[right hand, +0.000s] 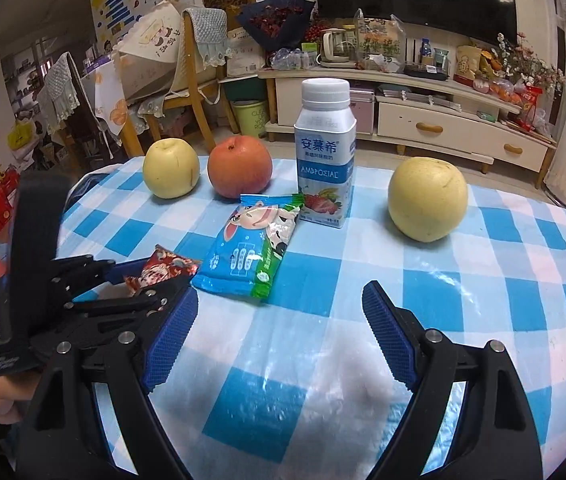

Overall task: Collect trash
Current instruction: 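Grasp the red candy packet with the left gripper while the right grasps the blue cartoon wrapper, then lift the red packet and blue wrapper and carry them over the pink bucket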

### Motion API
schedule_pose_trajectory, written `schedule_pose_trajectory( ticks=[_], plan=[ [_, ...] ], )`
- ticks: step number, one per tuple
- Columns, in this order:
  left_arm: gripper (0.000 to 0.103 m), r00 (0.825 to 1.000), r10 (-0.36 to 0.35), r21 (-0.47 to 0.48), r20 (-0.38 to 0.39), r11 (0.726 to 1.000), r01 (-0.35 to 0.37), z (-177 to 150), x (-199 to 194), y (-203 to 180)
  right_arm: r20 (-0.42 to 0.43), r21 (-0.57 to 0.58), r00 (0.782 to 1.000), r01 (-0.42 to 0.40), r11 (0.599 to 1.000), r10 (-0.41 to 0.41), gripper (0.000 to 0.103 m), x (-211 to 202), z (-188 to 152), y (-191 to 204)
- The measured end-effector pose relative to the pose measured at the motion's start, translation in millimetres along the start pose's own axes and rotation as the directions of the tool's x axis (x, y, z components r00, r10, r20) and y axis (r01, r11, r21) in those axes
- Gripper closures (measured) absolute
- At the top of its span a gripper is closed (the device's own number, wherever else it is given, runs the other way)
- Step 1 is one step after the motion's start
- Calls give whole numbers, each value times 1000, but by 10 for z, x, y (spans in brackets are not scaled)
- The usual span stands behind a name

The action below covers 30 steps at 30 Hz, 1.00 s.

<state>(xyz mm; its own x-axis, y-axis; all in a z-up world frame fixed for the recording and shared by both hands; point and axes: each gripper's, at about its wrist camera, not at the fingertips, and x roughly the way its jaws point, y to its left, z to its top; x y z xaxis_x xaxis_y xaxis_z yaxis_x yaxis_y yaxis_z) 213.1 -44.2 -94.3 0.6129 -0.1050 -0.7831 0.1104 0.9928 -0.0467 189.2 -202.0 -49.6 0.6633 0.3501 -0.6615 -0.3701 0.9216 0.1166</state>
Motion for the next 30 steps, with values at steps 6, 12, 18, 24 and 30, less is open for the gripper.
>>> schedule_pose_trajectory(
  ticks=[6,12,18,24,30],
  plan=[
    [61,999,25,13,31,1000,-25,-48,-171,102,-25,-1,1000,-1,1000,1,18,326,162,126],
    [61,995,75,-17,73,997,-74,-69,-435,472,-61,18,998,18,1000,-17,18,671,267,322],
    [61,985,129,-72,116,990,-121,-82,-616,955,-164,1,985,56,998,-55,27,1030,282,450],
    [61,988,101,-137,113,987,-85,-129,-597,1163,-170,-33,985,26,999,-31,54,1032,300,450],
    [61,989,78,-141,129,988,-60,-173,-689,1162,-151,-20,988,22,1000,-25,58,852,196,481]
  ],
)
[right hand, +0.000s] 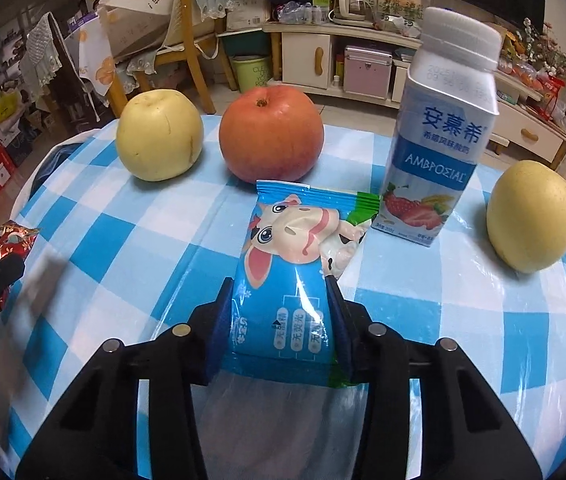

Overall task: Collect trash
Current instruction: 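Lift the red packet and blue wrapper and carry them over the pink bucket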

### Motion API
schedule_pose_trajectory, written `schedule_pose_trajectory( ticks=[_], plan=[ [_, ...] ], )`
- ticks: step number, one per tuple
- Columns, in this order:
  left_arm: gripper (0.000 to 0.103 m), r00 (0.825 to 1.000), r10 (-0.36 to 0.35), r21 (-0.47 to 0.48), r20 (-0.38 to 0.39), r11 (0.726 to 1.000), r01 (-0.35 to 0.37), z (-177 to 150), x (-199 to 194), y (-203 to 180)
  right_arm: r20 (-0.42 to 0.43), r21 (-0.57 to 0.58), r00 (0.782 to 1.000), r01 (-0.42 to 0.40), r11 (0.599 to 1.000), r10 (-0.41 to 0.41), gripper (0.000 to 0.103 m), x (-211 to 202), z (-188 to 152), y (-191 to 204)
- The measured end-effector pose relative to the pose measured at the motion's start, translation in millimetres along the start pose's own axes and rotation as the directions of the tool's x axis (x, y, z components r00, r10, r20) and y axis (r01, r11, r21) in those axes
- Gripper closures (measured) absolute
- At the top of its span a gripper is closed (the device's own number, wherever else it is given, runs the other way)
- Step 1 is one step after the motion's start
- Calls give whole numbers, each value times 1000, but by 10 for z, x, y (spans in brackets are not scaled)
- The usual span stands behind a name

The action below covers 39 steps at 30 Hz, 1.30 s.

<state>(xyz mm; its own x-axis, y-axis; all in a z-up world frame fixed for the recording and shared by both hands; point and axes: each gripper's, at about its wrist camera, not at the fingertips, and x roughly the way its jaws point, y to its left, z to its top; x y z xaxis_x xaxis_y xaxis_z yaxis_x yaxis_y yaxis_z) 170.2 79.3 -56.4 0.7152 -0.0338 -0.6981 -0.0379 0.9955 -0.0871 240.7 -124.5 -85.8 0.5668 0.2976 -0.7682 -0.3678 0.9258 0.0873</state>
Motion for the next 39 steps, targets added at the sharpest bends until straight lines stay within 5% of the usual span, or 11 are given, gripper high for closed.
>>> schedule_pose_trajectory(
  ticks=[13,39],
  plan=[
    [61,999,-16,-21,39,1000,16,-49,-550,34,80,-69,996,-18,997,24,58,-962,-204,260],
    [61,971,169,-82,167,984,-158,-124,-2198,880,223,-283,948,-160,946,227,58,-2158,14,1869]
  ],
)
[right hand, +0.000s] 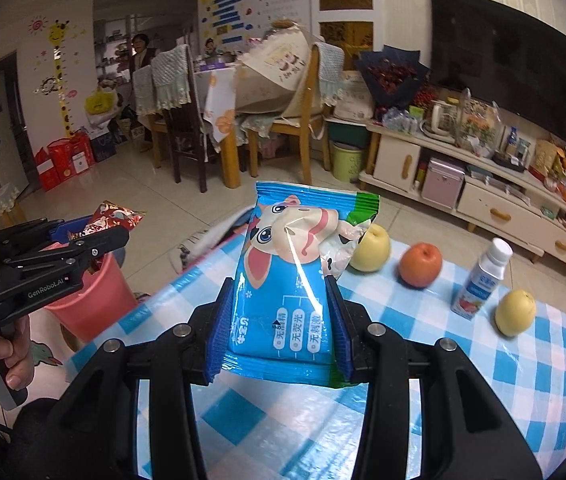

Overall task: Collect trash
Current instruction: 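Lift the red packet and blue wrapper and carry them over the pink bucket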

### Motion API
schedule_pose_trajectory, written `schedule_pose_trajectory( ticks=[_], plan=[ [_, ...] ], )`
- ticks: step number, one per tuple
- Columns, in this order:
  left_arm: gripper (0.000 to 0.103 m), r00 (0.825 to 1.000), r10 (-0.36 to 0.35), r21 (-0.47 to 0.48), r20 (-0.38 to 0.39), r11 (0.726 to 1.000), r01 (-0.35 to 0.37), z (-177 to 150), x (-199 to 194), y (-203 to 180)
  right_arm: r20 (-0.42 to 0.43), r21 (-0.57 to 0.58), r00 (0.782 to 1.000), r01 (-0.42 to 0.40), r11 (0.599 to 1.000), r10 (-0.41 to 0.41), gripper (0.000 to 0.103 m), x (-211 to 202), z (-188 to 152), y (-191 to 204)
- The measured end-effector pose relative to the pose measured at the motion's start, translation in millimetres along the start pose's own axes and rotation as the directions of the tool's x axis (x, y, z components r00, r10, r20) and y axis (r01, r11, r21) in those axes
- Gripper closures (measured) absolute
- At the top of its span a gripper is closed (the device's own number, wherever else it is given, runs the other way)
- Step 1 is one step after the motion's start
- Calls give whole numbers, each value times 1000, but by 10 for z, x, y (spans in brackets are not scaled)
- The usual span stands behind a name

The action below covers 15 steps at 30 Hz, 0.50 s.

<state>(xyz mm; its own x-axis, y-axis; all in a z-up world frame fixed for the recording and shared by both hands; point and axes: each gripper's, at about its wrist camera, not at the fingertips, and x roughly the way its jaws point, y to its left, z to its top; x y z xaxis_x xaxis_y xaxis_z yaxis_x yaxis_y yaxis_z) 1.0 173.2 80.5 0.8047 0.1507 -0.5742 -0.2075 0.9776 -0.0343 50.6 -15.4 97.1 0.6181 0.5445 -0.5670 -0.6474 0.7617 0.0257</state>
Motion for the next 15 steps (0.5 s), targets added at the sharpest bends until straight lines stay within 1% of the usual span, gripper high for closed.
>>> schedule_pose_trajectory(
  ticks=[3,8,11,15],
  plan=[
    [61,1000,24,-18,9,1000,-24,-2,-108,198,5,-27,999,-33,999,33,58,47,91,219],
    [61,996,83,-65,18,995,-81,-33,-297,669,7,-76,995,-103,992,104,58,195,292,616],
    [61,993,119,-94,12,989,-117,-69,-373,980,-2,-113,989,-150,982,151,58,317,426,889],
    [61,986,165,-129,0,978,-164,-120,-431,1370,-7,-160,974,-225,961,227,58,480,641,1316]
  ],
)
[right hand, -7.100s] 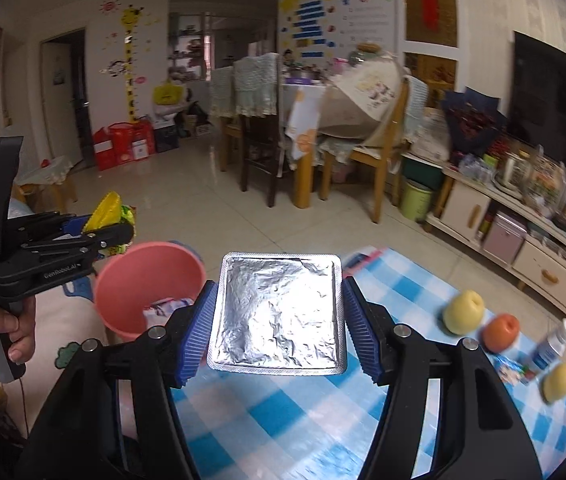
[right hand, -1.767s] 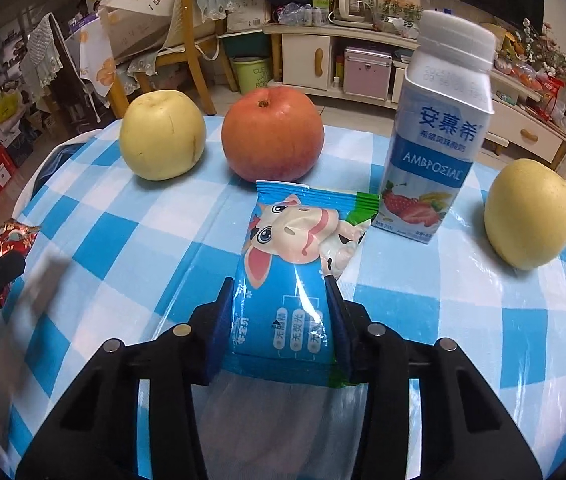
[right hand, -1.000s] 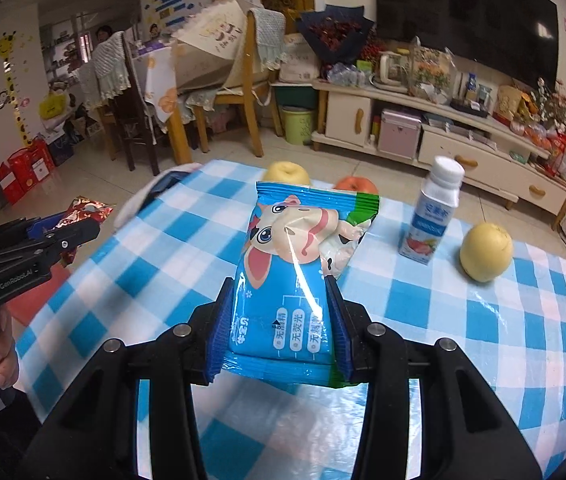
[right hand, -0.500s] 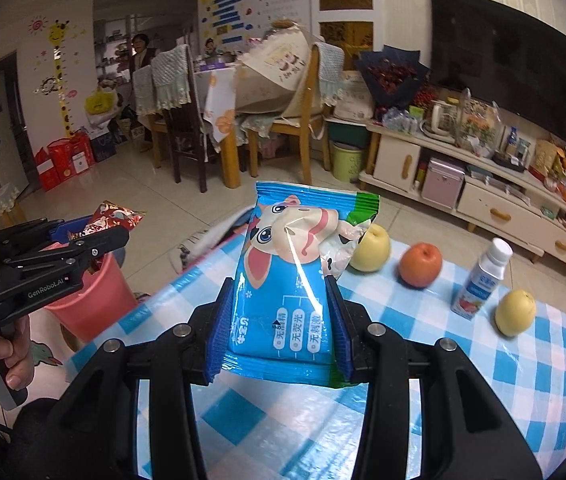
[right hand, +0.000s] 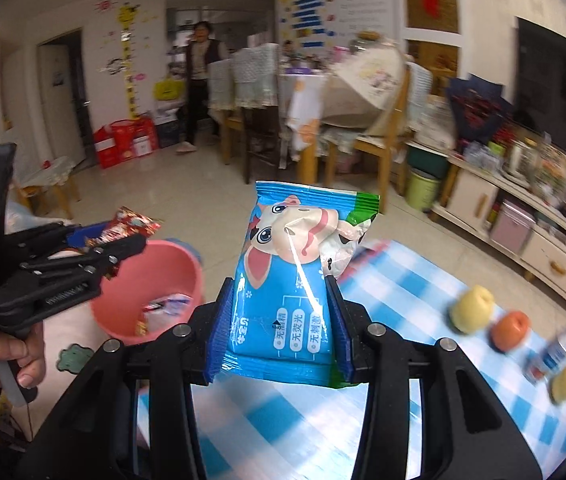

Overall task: Collect trash
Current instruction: 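Lift the red packet and blue wrapper and carry them over the pink bucket, then open both grippers to drop the red packet and blue wrapper into the bucket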

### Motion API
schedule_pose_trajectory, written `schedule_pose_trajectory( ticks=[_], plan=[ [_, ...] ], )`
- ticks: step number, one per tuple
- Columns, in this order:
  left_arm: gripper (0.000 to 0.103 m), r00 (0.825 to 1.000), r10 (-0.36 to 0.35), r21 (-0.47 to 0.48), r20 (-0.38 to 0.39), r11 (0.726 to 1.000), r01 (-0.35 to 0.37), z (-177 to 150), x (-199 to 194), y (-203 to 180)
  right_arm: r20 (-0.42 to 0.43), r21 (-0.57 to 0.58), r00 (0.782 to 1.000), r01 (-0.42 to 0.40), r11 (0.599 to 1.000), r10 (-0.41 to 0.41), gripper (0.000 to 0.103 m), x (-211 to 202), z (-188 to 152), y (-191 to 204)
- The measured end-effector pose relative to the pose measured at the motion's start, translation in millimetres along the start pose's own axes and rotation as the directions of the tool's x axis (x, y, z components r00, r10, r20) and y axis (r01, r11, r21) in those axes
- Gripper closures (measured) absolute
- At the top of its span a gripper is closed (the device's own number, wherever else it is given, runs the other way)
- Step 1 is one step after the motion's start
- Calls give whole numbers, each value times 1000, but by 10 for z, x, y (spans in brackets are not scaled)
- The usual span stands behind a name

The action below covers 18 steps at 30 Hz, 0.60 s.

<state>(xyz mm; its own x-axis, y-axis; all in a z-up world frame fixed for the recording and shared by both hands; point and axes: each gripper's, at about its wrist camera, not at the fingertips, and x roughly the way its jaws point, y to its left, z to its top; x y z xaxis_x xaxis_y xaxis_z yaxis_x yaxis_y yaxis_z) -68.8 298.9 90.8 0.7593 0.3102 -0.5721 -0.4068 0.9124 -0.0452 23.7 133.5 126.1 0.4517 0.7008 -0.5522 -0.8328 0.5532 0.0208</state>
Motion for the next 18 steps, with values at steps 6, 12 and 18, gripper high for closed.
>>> schedule_pose_trajectory(
  ticks=[6,12,18],
  plan=[
    [61,998,61,-44,-14,997,-61,22,37,558,-4,-62,996,-88,994,87,68,405,338,536],
    [61,994,102,-83,-28,991,-104,33,195,1004,-44,-89,990,-134,987,131,75,907,597,948],
    [61,990,113,-135,-79,983,-123,-132,468,1349,-103,-56,986,-135,989,128,75,1171,437,957]
  ],
)
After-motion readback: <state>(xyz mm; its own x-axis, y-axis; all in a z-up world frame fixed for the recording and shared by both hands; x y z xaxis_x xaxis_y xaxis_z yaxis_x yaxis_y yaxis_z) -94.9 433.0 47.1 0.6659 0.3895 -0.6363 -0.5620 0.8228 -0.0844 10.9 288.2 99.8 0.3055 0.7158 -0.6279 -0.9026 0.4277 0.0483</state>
